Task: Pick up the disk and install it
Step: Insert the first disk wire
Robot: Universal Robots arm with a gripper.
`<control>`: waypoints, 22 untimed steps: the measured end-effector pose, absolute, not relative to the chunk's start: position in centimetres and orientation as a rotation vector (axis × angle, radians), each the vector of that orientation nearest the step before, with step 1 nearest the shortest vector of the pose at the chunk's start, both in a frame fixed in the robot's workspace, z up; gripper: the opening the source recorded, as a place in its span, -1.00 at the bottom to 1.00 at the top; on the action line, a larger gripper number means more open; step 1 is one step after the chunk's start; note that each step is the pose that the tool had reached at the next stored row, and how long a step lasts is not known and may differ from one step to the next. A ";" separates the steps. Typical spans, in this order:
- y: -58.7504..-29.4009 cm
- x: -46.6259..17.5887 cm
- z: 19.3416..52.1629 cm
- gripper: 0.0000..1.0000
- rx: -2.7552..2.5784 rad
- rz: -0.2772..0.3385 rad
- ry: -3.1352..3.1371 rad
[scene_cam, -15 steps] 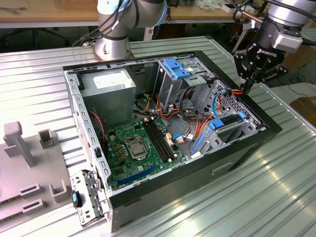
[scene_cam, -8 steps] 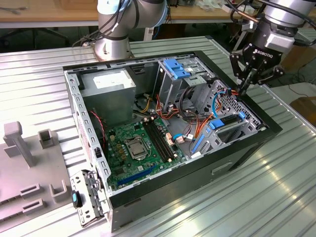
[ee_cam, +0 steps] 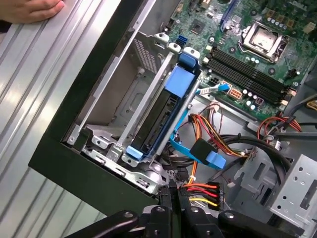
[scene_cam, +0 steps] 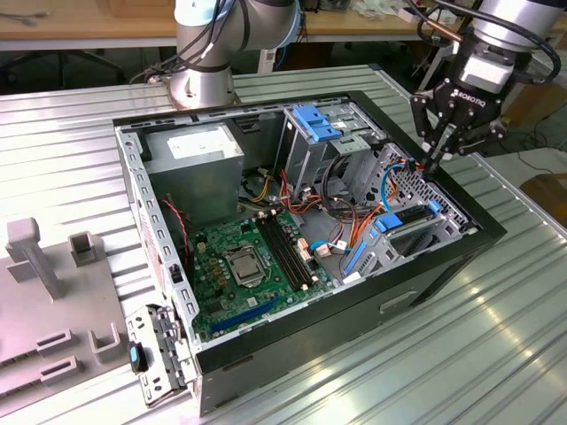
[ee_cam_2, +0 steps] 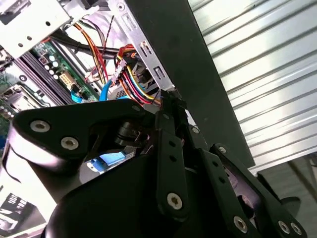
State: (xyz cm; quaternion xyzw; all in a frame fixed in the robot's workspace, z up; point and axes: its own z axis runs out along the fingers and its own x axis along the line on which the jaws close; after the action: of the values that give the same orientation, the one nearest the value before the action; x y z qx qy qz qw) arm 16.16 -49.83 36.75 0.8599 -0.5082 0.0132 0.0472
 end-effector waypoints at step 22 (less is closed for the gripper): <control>-49.9 14.8 36.5 -0.66 2.465 0.079 -1.831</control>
State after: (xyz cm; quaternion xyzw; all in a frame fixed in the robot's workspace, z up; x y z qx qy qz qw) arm 14.79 -49.87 36.55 0.8020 -0.5957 0.0257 0.0348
